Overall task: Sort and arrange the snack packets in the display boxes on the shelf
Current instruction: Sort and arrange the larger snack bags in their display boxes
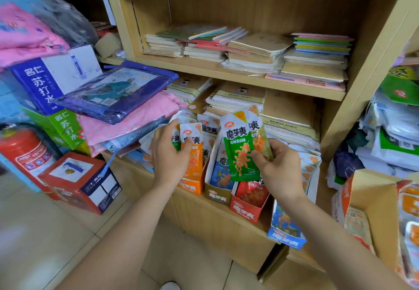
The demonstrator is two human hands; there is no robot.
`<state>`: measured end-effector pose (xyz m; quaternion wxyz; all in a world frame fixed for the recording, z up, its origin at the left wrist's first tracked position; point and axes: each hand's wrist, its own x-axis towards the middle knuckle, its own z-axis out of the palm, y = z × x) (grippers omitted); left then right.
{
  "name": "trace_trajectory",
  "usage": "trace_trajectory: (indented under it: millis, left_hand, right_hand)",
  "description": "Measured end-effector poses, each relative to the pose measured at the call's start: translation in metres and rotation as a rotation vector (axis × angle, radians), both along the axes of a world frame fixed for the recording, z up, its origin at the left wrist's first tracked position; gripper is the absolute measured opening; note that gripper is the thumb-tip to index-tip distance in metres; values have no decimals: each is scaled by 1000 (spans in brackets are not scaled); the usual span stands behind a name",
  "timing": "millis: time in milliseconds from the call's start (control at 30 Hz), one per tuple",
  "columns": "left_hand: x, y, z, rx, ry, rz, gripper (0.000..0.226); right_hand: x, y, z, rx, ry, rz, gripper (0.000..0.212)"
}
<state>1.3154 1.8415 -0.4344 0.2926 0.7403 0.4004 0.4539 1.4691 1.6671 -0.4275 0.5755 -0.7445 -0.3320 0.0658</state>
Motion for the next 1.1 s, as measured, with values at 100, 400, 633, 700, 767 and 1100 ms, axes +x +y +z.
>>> trace_trajectory:
  millis: [100, 400, 633, 700, 767, 1100]
  left_hand:
    - [16, 1, -1, 26, 221, 16, 72]
    - [11, 6, -15, 50, 178, 33, 31]
    - [-8, 6, -24, 142, -2, 5, 16]
    - [-6, 4, -24, 195, -5, 43, 13]
    - [-5, 3, -24, 224, 23, 74, 10]
    - [1, 0, -36, 172, 144, -132, 7]
  right_hand:
    - [-3, 4, -8, -35, -12, -1, 3]
    - [-5, 10, -13, -67, -20, -7, 4]
    - [-1, 16, -17, -28, 102, -11, 8]
    - [-2, 18, -18, -11, 132, -13, 9]
    - [-2, 19, -18, 2, 144, -14, 8]
    - [2, 26, -12, 57, 216, 21, 7]
